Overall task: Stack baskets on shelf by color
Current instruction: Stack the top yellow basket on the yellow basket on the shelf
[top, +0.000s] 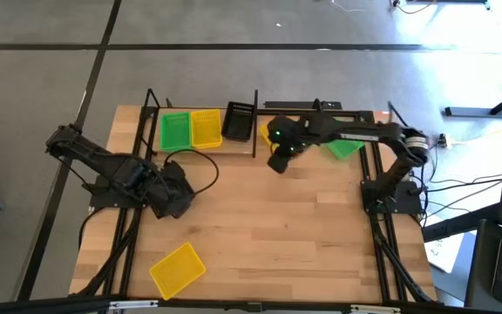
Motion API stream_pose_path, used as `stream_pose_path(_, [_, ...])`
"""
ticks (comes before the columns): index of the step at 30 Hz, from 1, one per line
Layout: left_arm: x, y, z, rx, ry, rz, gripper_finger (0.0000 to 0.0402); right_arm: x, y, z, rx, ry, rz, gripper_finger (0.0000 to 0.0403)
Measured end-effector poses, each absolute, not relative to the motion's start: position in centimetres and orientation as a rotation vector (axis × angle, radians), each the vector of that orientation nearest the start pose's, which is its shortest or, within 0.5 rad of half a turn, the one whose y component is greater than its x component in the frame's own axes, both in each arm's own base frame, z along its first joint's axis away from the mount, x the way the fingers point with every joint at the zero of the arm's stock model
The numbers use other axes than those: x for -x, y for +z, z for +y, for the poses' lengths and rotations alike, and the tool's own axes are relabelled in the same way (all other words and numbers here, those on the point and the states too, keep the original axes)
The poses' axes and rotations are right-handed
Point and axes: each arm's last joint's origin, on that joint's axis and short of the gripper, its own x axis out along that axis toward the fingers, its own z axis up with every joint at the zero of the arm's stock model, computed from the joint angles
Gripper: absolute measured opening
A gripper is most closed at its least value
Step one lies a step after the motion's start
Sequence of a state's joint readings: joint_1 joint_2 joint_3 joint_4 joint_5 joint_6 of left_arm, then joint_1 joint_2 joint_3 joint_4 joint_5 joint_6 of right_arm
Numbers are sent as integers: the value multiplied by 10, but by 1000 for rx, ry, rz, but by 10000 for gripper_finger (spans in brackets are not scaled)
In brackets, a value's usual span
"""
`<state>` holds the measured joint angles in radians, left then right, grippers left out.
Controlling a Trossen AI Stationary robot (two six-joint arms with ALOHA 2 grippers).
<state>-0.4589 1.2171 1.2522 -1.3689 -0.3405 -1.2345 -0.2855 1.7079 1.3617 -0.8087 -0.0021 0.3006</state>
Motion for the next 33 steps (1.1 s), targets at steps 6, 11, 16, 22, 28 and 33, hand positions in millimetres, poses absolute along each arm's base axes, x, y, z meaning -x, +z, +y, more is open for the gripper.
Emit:
stream_pose_path(6, [-177, 327, -78, 543, 626, 1059, 0, -336, 216, -130, -537, -505, 1172, 72])
stream_pose_path(11, [-177, 327, -78, 540, 628, 1054, 0, -339, 201, -141, -554, -524, 1198, 72])
stream_pose_path(16, [-177, 327, -78, 541, 628, 1054, 0, -340, 198, -142, -540, -514, 1198, 72])
stream_pose_path(22, [-177, 327, -78, 541, 629, 1054, 0, -340, 199, -142, -532, -508, 1195, 72])
stream_pose_path(28, [-177, 327, -78, 542, 629, 1054, 0, -342, 197, -143, -530, -508, 1187, 72])
stream_pose_path(33, [-178, 328, -78, 543, 628, 1053, 0, -346, 191, -145, -534, -503, 1170, 72])
